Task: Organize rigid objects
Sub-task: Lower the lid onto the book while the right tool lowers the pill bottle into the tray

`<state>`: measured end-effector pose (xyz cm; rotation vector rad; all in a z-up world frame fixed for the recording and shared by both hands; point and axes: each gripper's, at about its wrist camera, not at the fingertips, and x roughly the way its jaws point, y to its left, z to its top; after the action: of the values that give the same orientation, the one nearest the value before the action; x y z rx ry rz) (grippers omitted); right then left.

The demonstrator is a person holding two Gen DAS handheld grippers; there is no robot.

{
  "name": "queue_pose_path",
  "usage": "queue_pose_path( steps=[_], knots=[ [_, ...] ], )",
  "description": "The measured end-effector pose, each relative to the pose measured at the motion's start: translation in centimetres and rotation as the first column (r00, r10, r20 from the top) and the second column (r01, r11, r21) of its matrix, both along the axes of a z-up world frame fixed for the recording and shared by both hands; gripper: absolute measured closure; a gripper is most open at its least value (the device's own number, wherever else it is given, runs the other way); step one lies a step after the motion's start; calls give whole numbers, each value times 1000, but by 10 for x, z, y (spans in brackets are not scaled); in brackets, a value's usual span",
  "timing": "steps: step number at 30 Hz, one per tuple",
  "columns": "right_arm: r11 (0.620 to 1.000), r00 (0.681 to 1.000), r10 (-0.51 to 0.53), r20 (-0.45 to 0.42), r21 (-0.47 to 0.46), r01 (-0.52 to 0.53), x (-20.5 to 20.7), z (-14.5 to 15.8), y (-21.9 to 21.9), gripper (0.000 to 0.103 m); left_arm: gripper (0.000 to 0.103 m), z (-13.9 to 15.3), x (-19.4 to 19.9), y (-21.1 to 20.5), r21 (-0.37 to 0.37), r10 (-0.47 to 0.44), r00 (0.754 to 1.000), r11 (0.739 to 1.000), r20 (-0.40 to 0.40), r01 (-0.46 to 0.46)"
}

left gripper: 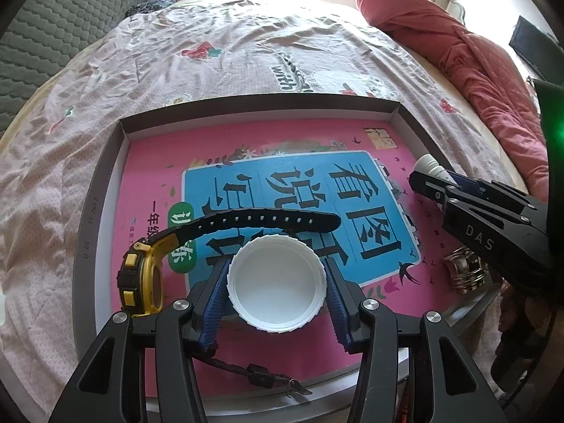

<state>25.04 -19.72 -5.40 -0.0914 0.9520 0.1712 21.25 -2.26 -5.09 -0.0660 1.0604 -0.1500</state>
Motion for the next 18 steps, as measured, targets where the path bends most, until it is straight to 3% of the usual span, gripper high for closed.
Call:
queue_pose_path(
  steps=[18],
  knots=[
    [999,1000,6,18,-40,-5,-7,0,2,76,50,-2,-7,-3,54,17,1000,998,21,-18]
  ],
)
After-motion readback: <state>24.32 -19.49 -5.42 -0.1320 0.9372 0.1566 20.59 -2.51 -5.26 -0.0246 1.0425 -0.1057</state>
